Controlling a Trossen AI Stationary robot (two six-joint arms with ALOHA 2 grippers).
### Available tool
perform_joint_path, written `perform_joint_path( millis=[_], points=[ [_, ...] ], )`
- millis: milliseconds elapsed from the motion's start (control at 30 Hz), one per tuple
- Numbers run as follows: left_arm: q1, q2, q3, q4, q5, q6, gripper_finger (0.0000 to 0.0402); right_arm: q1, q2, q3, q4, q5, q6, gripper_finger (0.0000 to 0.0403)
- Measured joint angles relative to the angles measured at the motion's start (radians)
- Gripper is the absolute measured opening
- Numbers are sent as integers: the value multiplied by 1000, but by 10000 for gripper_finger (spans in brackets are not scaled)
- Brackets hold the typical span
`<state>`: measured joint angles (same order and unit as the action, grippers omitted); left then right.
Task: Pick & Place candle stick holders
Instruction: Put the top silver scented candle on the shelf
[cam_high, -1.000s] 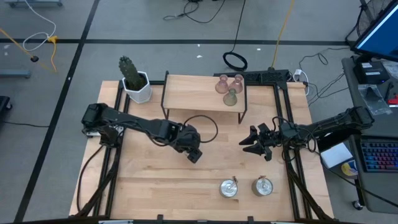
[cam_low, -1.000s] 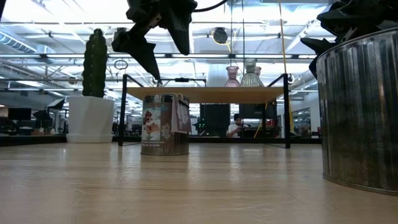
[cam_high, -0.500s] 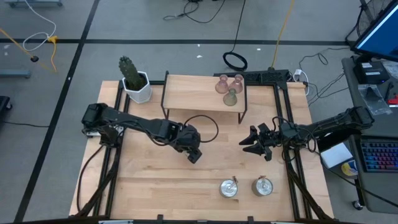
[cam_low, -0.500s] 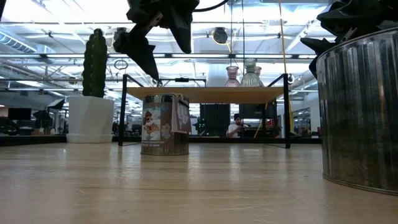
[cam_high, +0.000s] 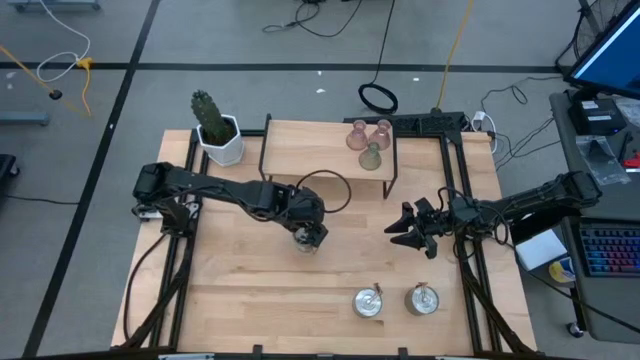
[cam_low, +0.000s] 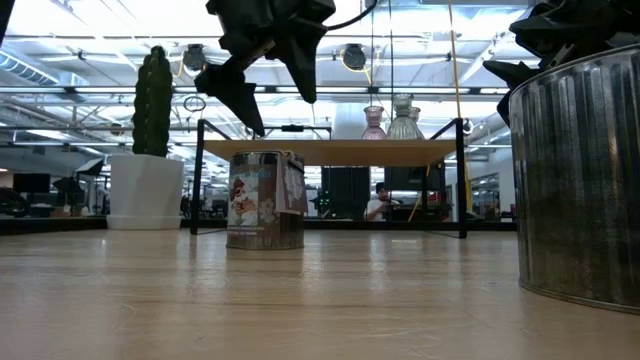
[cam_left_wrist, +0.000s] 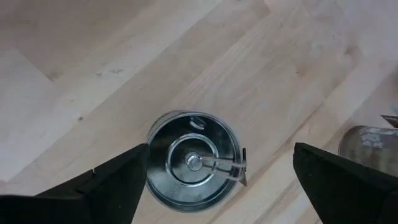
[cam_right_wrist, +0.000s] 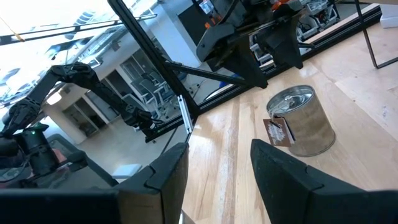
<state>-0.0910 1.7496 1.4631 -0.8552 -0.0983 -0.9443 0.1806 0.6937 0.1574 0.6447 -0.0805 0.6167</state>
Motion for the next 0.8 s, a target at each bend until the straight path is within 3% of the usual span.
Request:
perform_joint_path(
  millis=[333, 800],
  points=[
    [13, 14, 0, -13, -2, -83, 393, 0, 0, 0, 2, 0, 0, 167],
    [37, 95, 1, -8, 99, -112, 392, 0, -1, 0, 20, 1, 12, 167]
  ],
)
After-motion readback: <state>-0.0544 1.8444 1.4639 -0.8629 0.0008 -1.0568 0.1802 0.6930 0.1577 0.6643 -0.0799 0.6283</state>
